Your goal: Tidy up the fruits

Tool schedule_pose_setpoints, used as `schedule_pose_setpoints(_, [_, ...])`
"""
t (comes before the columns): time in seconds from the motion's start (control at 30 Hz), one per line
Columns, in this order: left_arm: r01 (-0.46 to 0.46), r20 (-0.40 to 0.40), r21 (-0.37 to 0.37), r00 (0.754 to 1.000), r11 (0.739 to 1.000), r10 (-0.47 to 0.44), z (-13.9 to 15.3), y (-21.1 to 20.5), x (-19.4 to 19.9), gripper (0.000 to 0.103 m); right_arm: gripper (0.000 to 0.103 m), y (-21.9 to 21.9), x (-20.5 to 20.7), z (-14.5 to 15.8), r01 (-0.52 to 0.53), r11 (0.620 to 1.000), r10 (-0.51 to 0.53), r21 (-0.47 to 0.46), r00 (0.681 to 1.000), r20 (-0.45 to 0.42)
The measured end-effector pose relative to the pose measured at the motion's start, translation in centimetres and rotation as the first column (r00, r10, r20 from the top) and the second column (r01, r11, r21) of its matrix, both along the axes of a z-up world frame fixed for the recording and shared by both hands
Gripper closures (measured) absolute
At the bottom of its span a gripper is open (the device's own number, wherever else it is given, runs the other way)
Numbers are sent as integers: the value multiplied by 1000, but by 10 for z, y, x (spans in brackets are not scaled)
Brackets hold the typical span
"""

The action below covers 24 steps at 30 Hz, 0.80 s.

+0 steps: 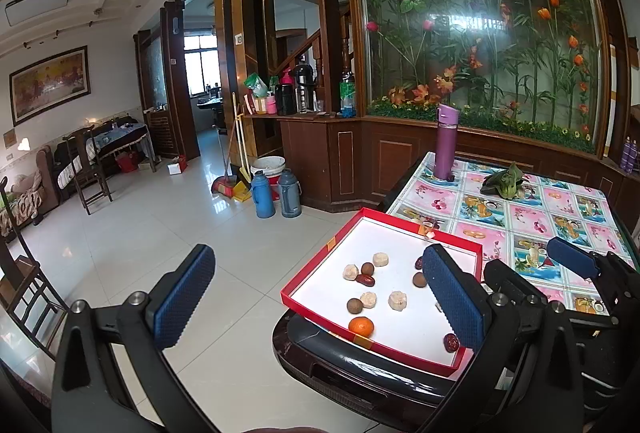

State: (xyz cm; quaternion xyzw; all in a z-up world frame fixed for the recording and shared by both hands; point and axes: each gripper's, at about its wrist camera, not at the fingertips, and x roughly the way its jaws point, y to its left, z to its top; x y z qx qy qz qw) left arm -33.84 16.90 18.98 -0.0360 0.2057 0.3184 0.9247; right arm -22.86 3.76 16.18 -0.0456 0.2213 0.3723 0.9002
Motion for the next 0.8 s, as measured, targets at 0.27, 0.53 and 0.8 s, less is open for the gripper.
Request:
schedule_pose_setpoints(0.27, [3,0,-3,1000,1000,-3,0,0,0,0,21,1,1,0,3,1000,-3,1,1000,-10])
schedule_pose_setpoints(0.53, [9,-3,-3,1000,1000,-9,1,2,1,0,21,1,2,-1,2,1000,-2,1,1000,-17])
schedule_pose_setpoints(0.8, [30,-8,17,1000,999,-30,-4,2,19,0,21,6,6,-3,6,1000,-7,-10,1000,-23])
